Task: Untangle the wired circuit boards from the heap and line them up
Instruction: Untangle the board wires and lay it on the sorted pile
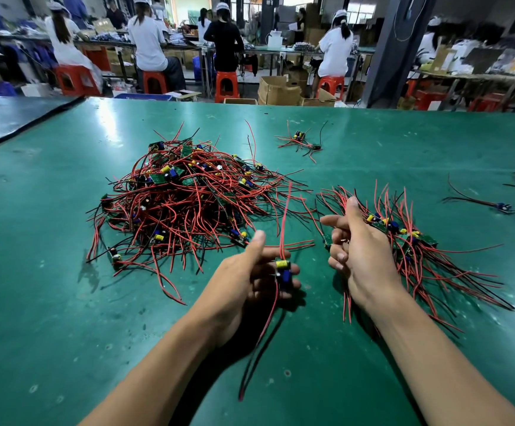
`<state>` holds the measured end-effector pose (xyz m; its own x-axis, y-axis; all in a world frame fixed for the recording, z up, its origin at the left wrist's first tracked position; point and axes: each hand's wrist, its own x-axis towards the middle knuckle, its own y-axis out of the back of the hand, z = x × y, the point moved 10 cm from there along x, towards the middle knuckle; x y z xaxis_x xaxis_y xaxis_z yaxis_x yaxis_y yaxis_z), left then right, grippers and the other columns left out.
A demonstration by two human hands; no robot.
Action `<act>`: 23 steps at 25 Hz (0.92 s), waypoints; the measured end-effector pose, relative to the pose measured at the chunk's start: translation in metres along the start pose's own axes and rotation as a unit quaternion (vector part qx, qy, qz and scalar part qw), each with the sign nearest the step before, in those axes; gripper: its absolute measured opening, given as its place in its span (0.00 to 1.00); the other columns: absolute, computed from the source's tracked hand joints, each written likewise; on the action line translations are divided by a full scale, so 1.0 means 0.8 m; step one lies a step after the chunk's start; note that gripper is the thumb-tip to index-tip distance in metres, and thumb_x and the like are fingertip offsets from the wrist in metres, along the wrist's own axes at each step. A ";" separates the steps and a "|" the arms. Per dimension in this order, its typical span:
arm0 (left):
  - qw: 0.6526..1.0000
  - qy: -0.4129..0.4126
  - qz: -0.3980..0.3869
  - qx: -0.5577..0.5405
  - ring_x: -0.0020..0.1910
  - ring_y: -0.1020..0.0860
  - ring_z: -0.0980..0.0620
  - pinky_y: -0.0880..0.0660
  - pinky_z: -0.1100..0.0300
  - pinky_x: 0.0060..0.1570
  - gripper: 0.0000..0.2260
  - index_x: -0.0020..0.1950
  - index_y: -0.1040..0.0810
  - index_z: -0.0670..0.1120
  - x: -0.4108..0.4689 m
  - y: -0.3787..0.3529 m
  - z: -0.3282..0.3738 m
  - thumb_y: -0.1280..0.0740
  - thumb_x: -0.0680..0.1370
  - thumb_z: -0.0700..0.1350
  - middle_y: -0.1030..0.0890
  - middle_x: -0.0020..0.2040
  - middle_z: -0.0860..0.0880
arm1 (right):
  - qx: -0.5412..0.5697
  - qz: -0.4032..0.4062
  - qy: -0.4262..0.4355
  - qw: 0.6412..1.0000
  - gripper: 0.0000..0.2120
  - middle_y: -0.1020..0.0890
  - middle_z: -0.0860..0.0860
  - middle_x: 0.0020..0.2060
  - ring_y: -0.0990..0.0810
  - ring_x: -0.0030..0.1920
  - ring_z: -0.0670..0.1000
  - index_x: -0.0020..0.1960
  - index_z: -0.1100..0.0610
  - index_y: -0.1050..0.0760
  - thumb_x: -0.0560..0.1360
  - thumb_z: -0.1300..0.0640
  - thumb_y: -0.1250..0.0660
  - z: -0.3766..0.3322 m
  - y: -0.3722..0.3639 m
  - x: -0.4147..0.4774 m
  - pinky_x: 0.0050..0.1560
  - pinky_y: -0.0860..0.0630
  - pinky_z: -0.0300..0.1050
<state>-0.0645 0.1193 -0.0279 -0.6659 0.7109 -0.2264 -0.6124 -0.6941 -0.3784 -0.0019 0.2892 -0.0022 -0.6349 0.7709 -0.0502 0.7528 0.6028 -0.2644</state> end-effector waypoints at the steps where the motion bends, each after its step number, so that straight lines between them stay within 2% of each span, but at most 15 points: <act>1: 1.000 0.013 -0.002 -0.025 0.42 0.17 0.43 0.19 0.55 0.41 0.28 0.57 0.21 0.39 0.001 -0.001 -0.002 0.41 0.75 0.63 0.16 0.51 0.36 | -0.010 -0.005 0.003 1.000 0.24 0.33 0.49 0.30 0.39 0.21 0.44 0.45 0.61 0.20 0.82 0.41 0.40 0.001 -0.002 -0.001 0.20 0.41 0.36; 5: 0.997 0.034 -0.017 -0.067 0.47 0.18 0.40 0.19 0.53 0.43 0.34 0.64 0.25 0.39 0.003 -0.003 -0.004 0.50 0.78 0.67 0.20 0.59 0.36 | -0.059 -0.046 0.023 0.997 0.22 0.32 0.49 0.30 0.37 0.22 0.45 0.45 0.60 0.20 0.81 0.42 0.38 0.006 -0.014 -0.006 0.22 0.40 0.38; 7: 0.997 0.030 -0.019 -0.069 0.55 0.20 0.35 0.20 0.49 0.49 0.35 0.65 0.26 0.41 0.005 0.000 -0.005 0.52 0.78 0.68 0.20 0.60 0.37 | -0.130 -0.077 0.060 0.987 0.18 0.27 0.48 0.30 0.33 0.25 0.47 0.45 0.56 0.18 0.78 0.41 0.34 0.001 -0.025 -0.013 0.25 0.36 0.40; 8: 0.997 0.027 -0.020 -0.071 0.59 0.22 0.34 0.22 0.47 0.53 0.35 0.66 0.26 0.42 0.007 0.002 -0.005 0.52 0.77 0.69 0.19 0.61 0.39 | -0.190 -0.094 0.094 0.973 0.15 0.23 0.46 0.31 0.29 0.28 0.48 0.46 0.53 0.17 0.77 0.41 0.31 -0.003 -0.032 -0.020 0.28 0.31 0.40; 10: 0.997 0.019 -0.029 -0.068 0.61 0.24 0.37 0.26 0.45 0.60 0.36 0.67 0.25 0.45 0.010 0.003 -0.006 0.51 0.75 0.71 0.19 0.62 0.42 | -0.303 -0.133 0.158 0.930 0.11 0.18 0.45 0.40 0.21 0.38 0.45 0.50 0.48 0.17 0.73 0.43 0.26 -0.005 -0.052 -0.035 0.41 0.25 0.36; 12: 0.997 0.012 -0.033 -0.067 0.58 0.23 0.43 0.26 0.48 0.59 0.36 0.67 0.24 0.47 0.011 0.003 -0.005 0.50 0.74 0.72 0.21 0.64 0.43 | -0.385 -0.167 0.209 0.883 0.15 0.20 0.45 0.47 0.21 0.47 0.40 0.56 0.47 0.18 0.71 0.49 0.23 -0.003 -0.070 -0.051 0.51 0.28 0.31; 13: 0.997 0.012 -0.034 -0.071 0.57 0.22 0.45 0.24 0.50 0.58 0.36 0.67 0.24 0.48 0.012 0.004 -0.005 0.49 0.72 0.72 0.21 0.65 0.44 | -0.402 -0.169 0.228 0.871 0.16 0.21 0.45 0.48 0.22 0.49 0.40 0.58 0.48 0.19 0.70 0.53 0.22 -0.004 -0.074 -0.054 0.53 0.29 0.30; 16: 0.996 0.020 -0.035 -0.076 0.59 0.20 0.45 0.23 0.47 0.59 0.35 0.67 0.26 0.49 0.012 0.002 -0.007 0.47 0.70 0.71 0.19 0.63 0.49 | -0.389 -0.105 0.258 0.878 0.14 0.19 0.46 0.48 0.21 0.47 0.40 0.56 0.51 0.18 0.72 0.60 0.25 -0.021 -0.061 -0.049 0.52 0.29 0.30; 18: 0.997 0.026 -0.013 -0.070 0.57 0.18 0.44 0.22 0.46 0.57 0.29 0.65 0.25 0.49 0.011 0.004 -0.011 0.44 0.74 0.67 0.18 0.60 0.47 | -0.385 -0.030 0.275 0.880 0.12 0.19 0.49 0.48 0.21 0.45 0.44 0.56 0.53 0.18 0.73 0.60 0.26 -0.039 -0.038 -0.040 0.52 0.28 0.33; 21: 0.999 -0.004 0.029 -0.028 0.46 0.18 0.43 0.19 0.49 0.48 0.15 0.59 0.22 0.44 0.007 0.010 -0.007 0.35 0.79 0.52 0.17 0.53 0.42 | -0.409 0.078 0.275 0.867 0.12 0.19 0.54 0.50 0.22 0.47 0.51 0.59 0.55 0.18 0.75 0.58 0.27 -0.063 0.004 -0.028 0.53 0.31 0.37; 23: 0.996 -0.053 0.053 0.052 0.41 0.19 0.45 0.20 0.51 0.45 0.08 0.58 0.22 0.46 0.002 0.014 0.003 0.34 0.80 0.45 0.18 0.49 0.41 | -0.462 0.130 0.239 0.844 0.15 0.20 0.56 0.53 0.22 0.53 0.57 0.62 0.53 0.19 0.76 0.55 0.29 -0.070 0.030 -0.018 0.57 0.30 0.45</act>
<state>-0.0737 0.1123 -0.0307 -0.7665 0.6214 -0.1624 -0.5740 -0.7762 -0.2608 0.0349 0.3039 0.0465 -0.4517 0.7637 0.4612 0.8099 0.1341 0.5711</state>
